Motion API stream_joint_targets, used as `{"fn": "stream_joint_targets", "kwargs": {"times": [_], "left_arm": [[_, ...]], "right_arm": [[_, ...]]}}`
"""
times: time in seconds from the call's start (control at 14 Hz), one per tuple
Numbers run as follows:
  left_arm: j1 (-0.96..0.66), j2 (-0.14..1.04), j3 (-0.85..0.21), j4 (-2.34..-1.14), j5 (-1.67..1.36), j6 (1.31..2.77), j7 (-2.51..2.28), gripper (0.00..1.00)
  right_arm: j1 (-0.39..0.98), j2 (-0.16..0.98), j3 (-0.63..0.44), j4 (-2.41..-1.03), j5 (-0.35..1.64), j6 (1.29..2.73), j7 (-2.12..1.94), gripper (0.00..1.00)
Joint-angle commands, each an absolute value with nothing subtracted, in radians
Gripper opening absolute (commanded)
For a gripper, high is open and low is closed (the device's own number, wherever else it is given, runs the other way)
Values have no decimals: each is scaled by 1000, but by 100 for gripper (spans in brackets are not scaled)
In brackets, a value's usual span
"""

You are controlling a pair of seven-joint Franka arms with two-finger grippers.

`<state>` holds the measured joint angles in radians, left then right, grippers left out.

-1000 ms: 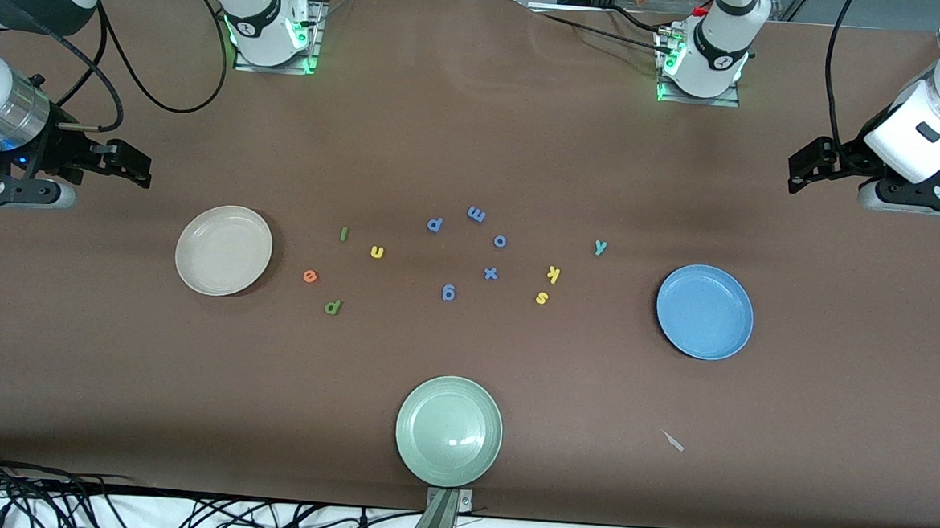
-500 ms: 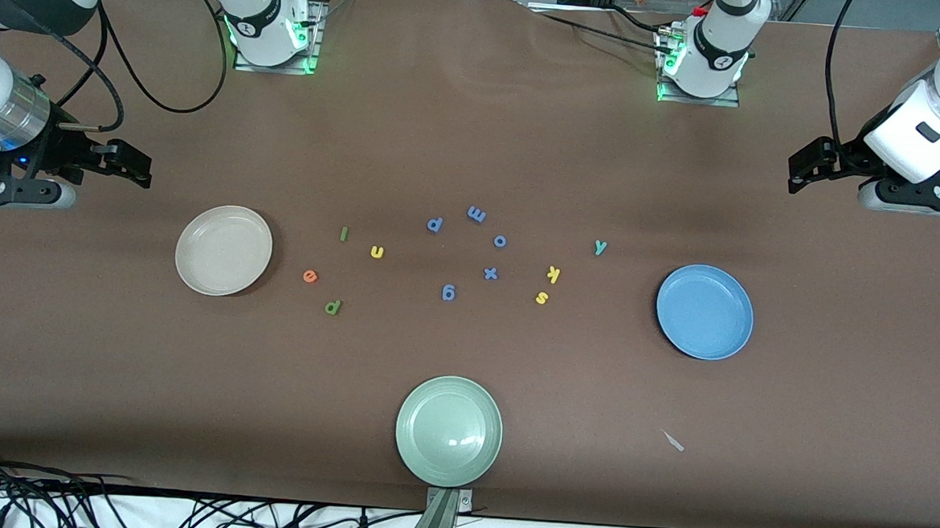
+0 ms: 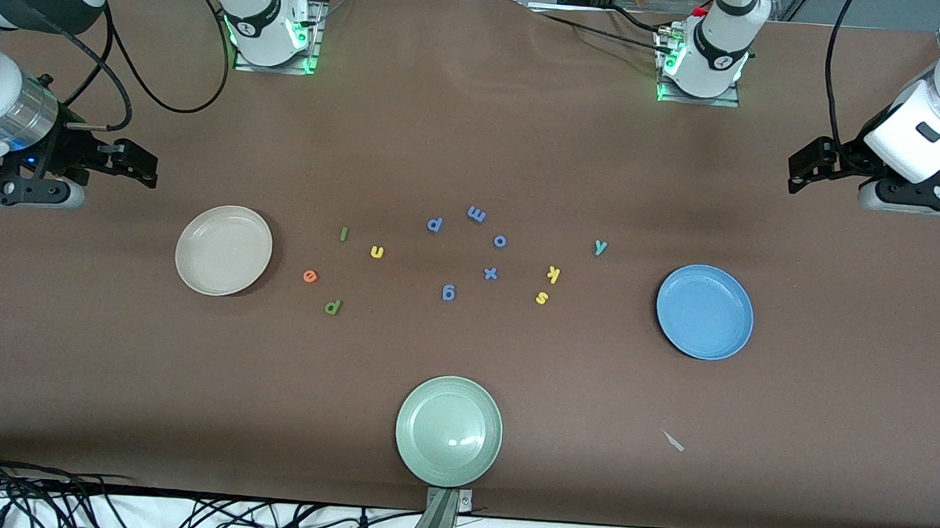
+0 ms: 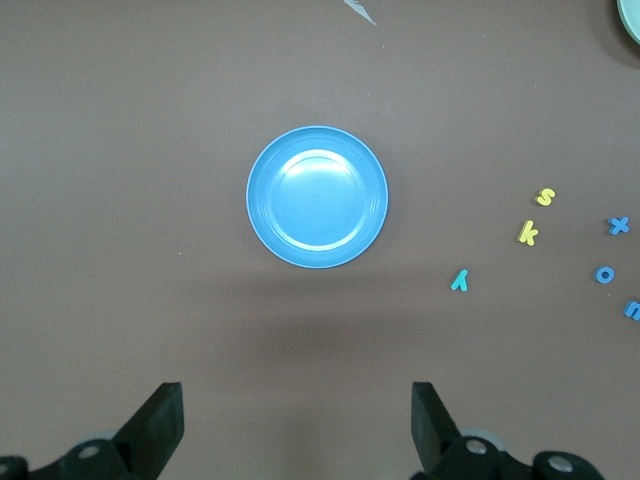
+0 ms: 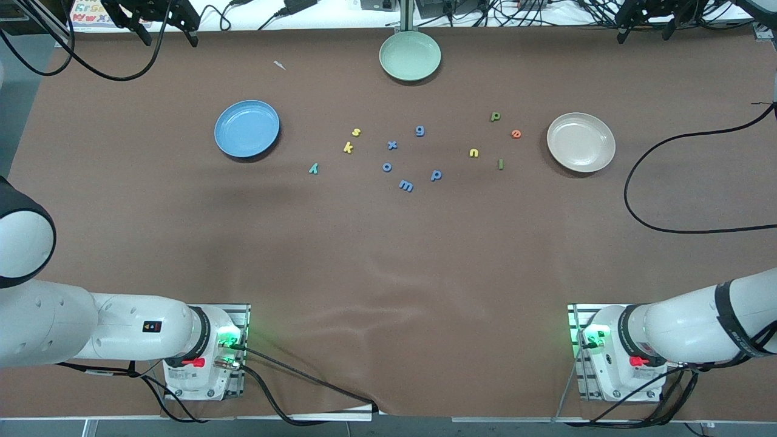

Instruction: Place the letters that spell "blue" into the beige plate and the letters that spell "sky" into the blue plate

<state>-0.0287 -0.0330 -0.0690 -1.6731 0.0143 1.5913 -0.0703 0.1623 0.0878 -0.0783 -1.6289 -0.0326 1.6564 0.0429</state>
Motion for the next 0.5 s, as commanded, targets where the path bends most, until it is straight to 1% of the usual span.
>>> {"fn": "stream_joint_targets", "kwargs": {"times": [0.0,0.29,0.43], "left_arm": [[-26,-29,-67,-1654,3,1572,-66,100],[-26,-29,-67,-1654,3,1572,-66,100],[-26,-29,-67,-1654,3,1572,-66,100]], "right_arm": [[175,107,-77,-1618,-23,1675,52,100],[189,147,-75,-1614,-23,1683,34,100],[219,175,-75,-1612,-25,1686,44,100]]}}
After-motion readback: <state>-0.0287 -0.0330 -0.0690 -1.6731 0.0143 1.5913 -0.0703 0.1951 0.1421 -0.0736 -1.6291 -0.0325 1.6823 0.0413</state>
